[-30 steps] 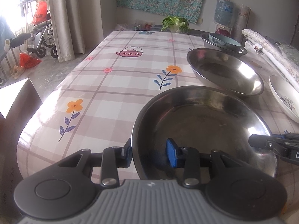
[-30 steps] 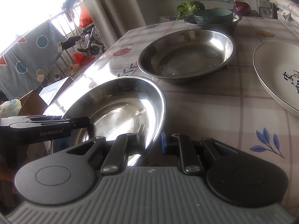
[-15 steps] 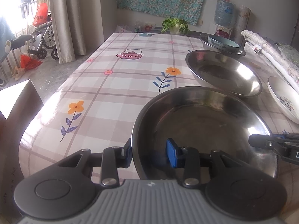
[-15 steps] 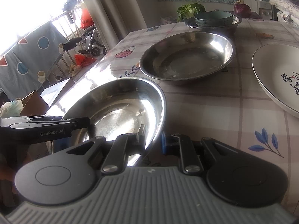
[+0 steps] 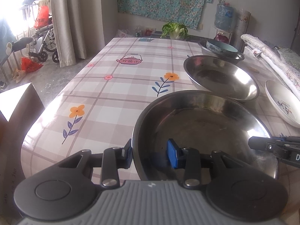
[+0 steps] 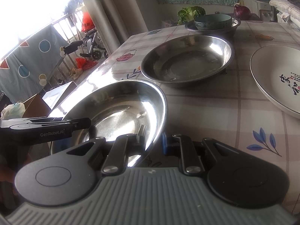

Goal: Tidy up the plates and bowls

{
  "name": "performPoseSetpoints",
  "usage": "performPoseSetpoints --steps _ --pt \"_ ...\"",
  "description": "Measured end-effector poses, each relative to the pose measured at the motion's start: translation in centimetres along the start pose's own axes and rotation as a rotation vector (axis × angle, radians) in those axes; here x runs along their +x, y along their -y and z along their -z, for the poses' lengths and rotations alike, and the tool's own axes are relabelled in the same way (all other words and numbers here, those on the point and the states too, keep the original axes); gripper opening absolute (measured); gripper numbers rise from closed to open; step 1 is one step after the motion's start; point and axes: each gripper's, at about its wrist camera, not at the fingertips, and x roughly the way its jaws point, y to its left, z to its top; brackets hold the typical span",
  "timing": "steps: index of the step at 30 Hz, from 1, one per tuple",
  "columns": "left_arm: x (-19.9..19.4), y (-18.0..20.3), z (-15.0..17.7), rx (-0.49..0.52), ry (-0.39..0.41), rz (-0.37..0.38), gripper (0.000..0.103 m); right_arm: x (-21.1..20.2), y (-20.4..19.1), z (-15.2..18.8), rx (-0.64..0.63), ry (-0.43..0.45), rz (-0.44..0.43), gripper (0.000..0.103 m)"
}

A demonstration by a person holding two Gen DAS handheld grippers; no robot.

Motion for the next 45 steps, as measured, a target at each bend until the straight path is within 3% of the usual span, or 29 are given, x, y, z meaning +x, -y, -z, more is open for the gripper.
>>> performPoseSetpoints --steps 27,45 --pt "0.8 5.8 -6.0 0.137 0.1 0.119 0.039 -4.6 3.7 -2.3 0.109 0.136 0.104 0.019" --pt "3.4 8.2 -8.3 0.164 0.087 0.14 0.042 -2.9 6.5 -4.3 0.152 0.133 0.134 0.021"
